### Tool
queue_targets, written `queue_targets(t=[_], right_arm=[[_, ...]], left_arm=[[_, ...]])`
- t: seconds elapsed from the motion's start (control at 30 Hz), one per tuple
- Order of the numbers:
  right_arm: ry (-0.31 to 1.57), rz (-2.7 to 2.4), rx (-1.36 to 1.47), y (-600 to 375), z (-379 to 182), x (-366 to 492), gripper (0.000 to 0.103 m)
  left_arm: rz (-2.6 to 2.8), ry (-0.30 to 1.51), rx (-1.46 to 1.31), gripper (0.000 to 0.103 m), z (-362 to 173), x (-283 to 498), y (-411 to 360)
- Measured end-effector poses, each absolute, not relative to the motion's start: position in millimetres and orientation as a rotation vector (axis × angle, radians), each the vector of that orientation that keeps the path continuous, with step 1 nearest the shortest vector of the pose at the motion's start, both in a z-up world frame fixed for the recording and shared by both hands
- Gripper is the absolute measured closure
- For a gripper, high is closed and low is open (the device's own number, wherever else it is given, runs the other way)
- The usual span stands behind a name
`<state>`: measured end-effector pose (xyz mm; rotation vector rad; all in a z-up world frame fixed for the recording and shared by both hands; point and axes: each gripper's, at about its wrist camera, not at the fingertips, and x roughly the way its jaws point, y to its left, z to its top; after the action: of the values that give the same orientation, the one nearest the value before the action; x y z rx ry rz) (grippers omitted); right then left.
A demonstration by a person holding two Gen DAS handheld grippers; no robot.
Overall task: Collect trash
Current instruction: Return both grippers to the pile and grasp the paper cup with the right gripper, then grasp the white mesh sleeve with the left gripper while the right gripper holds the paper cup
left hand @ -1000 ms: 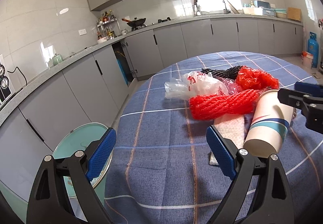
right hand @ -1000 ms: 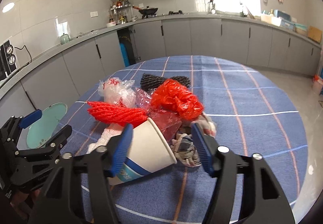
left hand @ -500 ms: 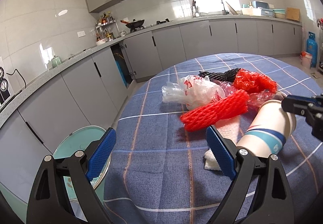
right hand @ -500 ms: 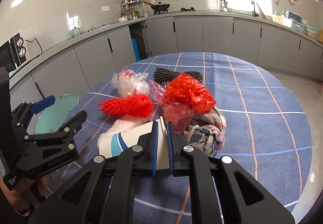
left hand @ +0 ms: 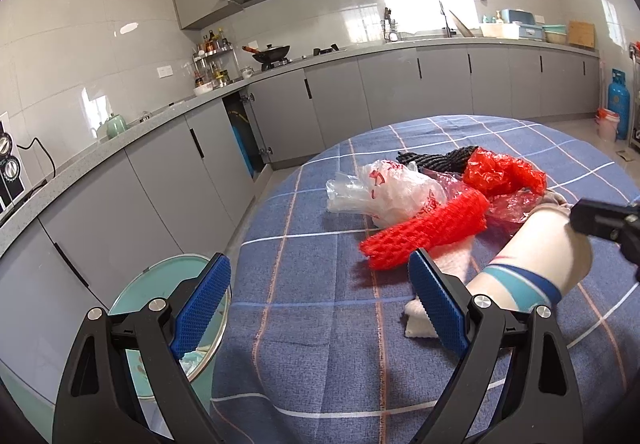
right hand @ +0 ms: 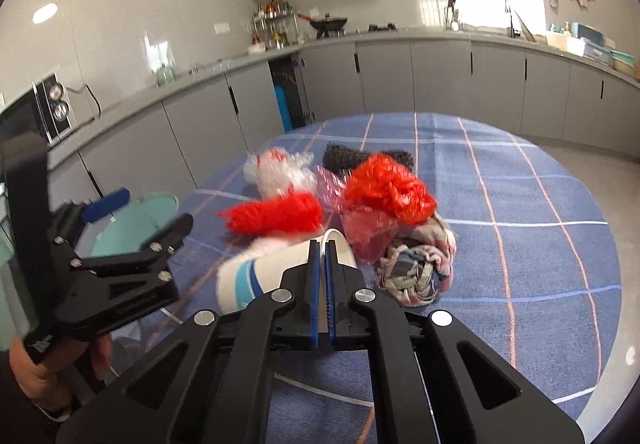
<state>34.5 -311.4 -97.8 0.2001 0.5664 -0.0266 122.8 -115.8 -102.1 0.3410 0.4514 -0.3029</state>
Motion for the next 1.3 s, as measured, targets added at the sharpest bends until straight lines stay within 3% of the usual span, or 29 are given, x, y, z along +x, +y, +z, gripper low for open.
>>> queue_targets(t=[0.37, 0.7, 0.77, 0.83, 0.87, 0.93, 1.0, 1.3], right_arm=[[0.404, -0.163, 0.206, -333.9, -65.0, 5.2, 0.101], [0.419, -0.220, 0.184, -346.0, -78.3, 12.6, 0.100], [0.425, -0.215, 0.186, -346.4, -81.8, 14.7, 0.100], [0.428, -0.212, 0.181, -346.1, -83.3, 16.0, 0.100], [0.429, -0.211, 0.180, -345.4, -84.1, 16.2, 0.100], [0.431, -0.208, 0.183, -345.8, -85.1, 17.1, 0.100], [0.432, -0.206, 0.184, -344.3, -85.6, 17.3, 0.100], [0.405, -0.193, 0.176, -335.3, -78.5, 14.0, 0.100]], left_arm=[[-0.372, 0.459, 0.318, 0.014, -100.8, 134.4, -137.5], [-0.452, 0.531, 0.328, 0.015, -117.4, 165.9, -171.4], [-0.471, 0.559, 0.340, 0.027, -122.1, 169.5, -176.4], [-0.511, 0.580, 0.351, 0.059, -124.8, 170.2, -180.5], [-0.534, 0.593, 0.366, 0.066, -127.4, 169.7, -183.6], [-0.552, 0.601, 0.385, 0.095, -130.1, 168.4, -186.9], [-0.566, 0.603, 0.392, 0.102, -131.3, 166.6, -188.2], [-0.536, 0.527, 0.369, 0.102, -109.6, 152.4, -170.6]])
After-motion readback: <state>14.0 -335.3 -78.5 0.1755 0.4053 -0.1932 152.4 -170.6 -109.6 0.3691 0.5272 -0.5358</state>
